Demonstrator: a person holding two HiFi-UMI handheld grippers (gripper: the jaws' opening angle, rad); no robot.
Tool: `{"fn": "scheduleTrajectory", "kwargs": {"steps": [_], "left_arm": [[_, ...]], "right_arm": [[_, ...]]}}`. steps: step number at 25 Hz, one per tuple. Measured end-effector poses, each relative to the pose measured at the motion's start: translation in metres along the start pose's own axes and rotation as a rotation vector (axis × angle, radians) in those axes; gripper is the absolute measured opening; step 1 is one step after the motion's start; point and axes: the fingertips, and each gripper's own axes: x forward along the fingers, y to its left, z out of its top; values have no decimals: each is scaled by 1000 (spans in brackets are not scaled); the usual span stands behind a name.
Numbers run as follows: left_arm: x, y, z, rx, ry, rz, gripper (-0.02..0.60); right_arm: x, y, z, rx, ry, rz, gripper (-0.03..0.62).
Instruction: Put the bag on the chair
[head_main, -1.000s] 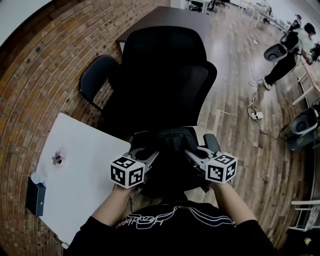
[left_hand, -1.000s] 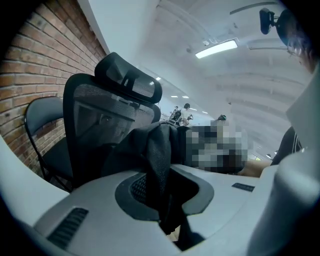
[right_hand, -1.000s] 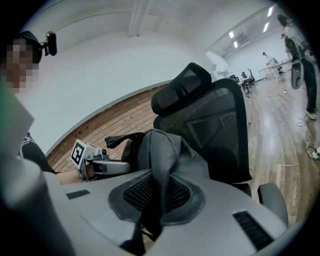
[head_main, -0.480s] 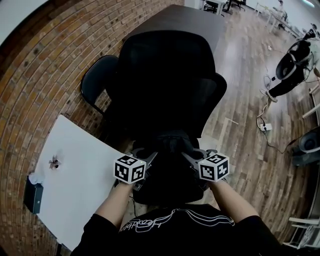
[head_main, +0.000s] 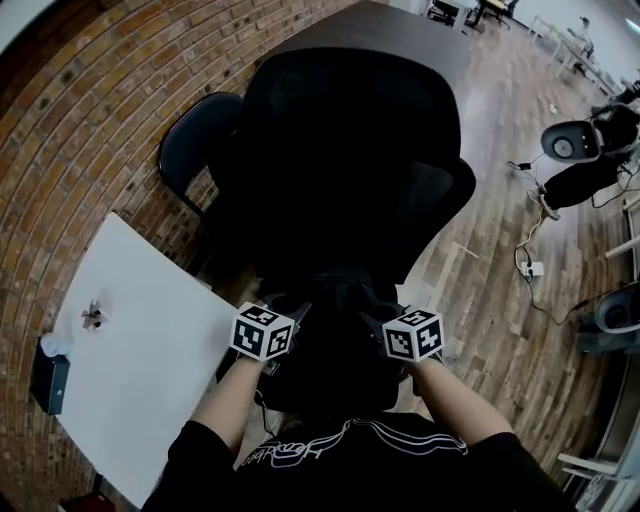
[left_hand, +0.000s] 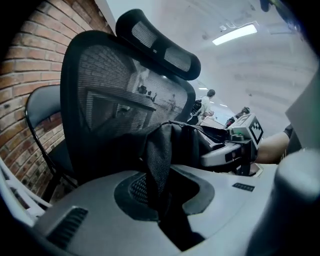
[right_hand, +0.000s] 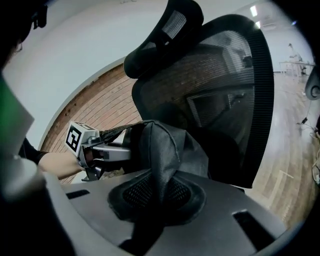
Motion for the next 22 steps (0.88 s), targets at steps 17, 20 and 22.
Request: {"fn": "scheduleTrajectory", "kwargs": {"steps": [17,20,22], "left_arm": [[14,18,-14,-65,-49,-23,77],[12,22,-16,-98,-50,-7,104],[10,24,-18,-128,-53,8,147]], "right_arm": [[21,-13,-8,10,67,24,45],[20,-11,-9,0,70,30,95],[18,-12,-9,-7,73,24,136]]}}
